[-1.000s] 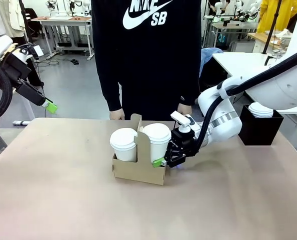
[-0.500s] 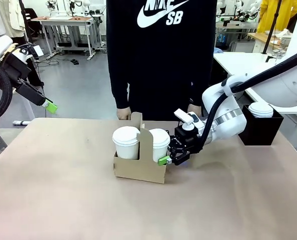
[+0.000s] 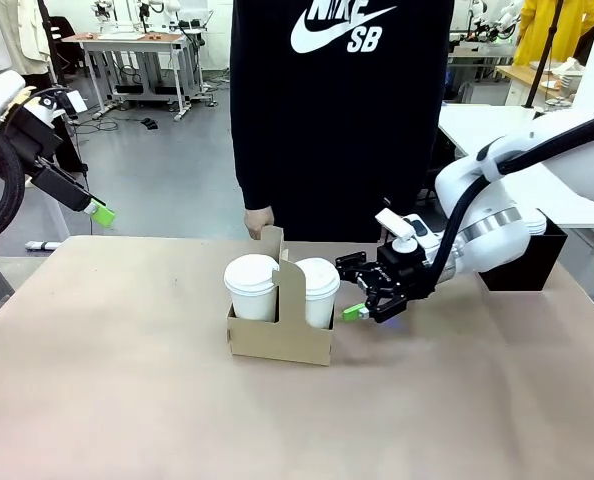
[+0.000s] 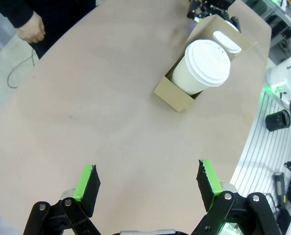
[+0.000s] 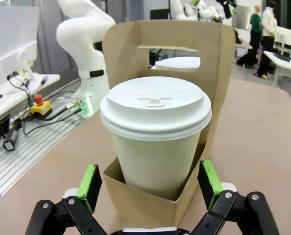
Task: Pour a drink into a cup and package it in a carrier.
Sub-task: Insert the held 600 ml Paper Cup into the Cup Carrier.
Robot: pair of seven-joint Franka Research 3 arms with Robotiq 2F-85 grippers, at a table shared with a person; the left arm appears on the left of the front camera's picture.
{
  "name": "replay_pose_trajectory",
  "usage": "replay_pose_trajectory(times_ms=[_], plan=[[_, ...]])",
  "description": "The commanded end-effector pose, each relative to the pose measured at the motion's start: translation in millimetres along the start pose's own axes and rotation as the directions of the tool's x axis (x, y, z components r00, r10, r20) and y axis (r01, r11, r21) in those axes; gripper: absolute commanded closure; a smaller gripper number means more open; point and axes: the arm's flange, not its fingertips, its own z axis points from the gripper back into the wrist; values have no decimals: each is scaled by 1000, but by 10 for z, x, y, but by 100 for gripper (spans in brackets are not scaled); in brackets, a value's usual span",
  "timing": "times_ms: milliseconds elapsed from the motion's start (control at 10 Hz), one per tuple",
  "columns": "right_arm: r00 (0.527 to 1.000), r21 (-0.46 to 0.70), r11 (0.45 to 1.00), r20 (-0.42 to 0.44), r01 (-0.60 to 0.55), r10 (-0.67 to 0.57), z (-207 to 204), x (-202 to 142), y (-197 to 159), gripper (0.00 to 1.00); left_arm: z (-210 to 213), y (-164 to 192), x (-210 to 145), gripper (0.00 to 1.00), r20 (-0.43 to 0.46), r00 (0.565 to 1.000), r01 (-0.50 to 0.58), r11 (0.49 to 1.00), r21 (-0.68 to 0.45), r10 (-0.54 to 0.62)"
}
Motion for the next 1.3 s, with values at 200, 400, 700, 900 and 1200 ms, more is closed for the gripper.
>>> replay_pose_trajectory(times_ms=[200,400,700,900,1200], plan=[[990,-262,957,-29,122,-135,720,219,489,0,26,-11,24,0,-13,1000,-13,1000,2,13],[948,-445,858,-57,257,-314,1118,417,944,0,26,-11,24,0,-13,1000,-13,1000,2,13],[807,-706,588,-39,395,-589,1424,595,1428,0,26,-11,24,0,-13,1000,-13,1000,2,13],[758,-791,481,-34,378,-652,1519,606,1576,0,26,-11,24,0,-13,1000,-13,1000,2,13],[727,-835,425,-44,350,-685,1541,511,1624,0,26,-11,24,0,-13,1000,-13,1000,2,13]])
